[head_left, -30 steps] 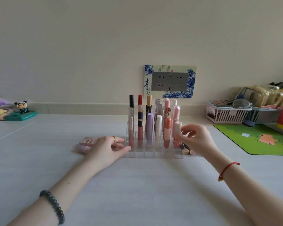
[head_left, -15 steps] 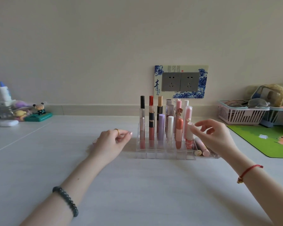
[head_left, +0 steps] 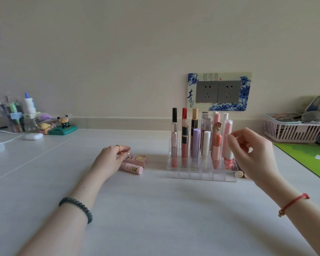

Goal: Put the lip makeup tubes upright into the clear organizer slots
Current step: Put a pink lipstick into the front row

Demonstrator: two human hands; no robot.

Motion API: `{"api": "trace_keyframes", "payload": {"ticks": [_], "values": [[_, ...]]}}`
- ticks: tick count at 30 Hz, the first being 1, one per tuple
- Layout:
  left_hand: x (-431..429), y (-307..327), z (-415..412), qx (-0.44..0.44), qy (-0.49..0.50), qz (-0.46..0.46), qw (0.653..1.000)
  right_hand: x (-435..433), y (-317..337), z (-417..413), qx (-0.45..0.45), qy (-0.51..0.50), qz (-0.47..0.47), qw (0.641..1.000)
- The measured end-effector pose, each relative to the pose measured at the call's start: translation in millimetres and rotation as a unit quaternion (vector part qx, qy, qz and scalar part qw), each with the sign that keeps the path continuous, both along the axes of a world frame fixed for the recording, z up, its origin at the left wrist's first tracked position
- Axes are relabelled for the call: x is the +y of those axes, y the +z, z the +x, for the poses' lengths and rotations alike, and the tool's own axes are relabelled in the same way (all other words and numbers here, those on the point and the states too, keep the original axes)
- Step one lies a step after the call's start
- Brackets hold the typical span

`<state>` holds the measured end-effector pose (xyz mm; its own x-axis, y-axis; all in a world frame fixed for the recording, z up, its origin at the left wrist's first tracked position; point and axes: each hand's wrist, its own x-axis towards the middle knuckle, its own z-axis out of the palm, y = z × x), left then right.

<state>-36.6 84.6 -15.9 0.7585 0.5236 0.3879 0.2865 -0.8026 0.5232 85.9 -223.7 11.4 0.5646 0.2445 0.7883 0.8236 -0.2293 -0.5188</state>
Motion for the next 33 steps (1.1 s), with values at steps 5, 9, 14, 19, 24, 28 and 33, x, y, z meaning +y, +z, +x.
{"api": "trace_keyframes", "payload": {"ticks": [5, 9, 14, 19, 24, 28, 33], "values": [[2, 1, -4, 0.029, -0.052, -0.021, 0.998, 14, -8, -20, -0.033, 0.102, -0.084, 0.991], [3, 2, -5, 0.014, -0.062, -0.011, 0.998, 27, -18, -34, -0.073, 0.151, -0.153, 0.974], [6, 8, -5, 0.051, -0.062, -0.023, 0.996, 33, -26, -41, -0.067, 0.184, -0.186, 0.963], [7, 14, -1, 0.108, -0.067, 0.014, 0.992, 34, -27, -41, -0.062, 0.189, -0.195, 0.96], [10, 13, 1, 0.129, -0.076, 0.015, 0.989, 35, -28, -41, -0.063, 0.187, -0.199, 0.96], [11, 9, 1, 0.141, -0.068, 0.048, 0.986, 35, -27, -42, -0.065, 0.185, -0.198, 0.961], [8, 7, 2, 0.173, -0.052, 0.1, 0.979, 35, -26, -43, -0.066, 0.182, -0.202, 0.96]]}}
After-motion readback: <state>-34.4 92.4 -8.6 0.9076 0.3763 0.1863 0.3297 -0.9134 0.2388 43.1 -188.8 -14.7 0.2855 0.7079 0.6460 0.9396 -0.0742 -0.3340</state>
